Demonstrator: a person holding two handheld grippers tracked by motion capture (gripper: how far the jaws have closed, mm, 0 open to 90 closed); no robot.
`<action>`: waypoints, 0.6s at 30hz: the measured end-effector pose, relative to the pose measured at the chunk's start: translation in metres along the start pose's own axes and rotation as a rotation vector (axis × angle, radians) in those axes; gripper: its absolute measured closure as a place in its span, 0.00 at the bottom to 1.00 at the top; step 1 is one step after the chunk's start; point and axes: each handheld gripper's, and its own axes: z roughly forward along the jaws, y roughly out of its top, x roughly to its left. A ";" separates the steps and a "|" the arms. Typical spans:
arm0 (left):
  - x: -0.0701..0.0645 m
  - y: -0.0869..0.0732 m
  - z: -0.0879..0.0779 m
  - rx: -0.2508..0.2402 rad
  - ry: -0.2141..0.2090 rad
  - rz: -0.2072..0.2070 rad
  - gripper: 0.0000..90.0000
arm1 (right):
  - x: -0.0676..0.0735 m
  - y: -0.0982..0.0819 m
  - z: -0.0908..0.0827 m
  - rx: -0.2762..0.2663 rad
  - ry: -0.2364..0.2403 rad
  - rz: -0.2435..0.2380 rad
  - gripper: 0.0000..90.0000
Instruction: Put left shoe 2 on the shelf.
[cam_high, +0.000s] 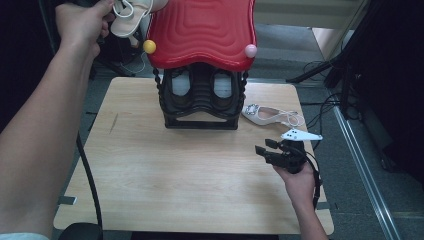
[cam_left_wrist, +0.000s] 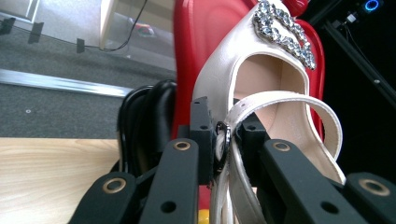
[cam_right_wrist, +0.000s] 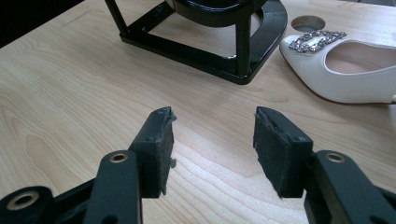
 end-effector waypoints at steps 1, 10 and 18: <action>-0.003 0.000 0.003 0.000 -0.005 0.002 0.91 | 0.000 0.000 0.000 0.000 0.001 0.000 0.54; -0.025 -0.008 0.035 -0.002 -0.029 0.021 0.91 | 0.002 0.000 0.000 0.004 0.008 -0.005 0.54; -0.035 -0.018 0.062 -0.016 -0.044 0.016 0.90 | 0.004 0.000 -0.001 0.000 0.011 -0.016 0.54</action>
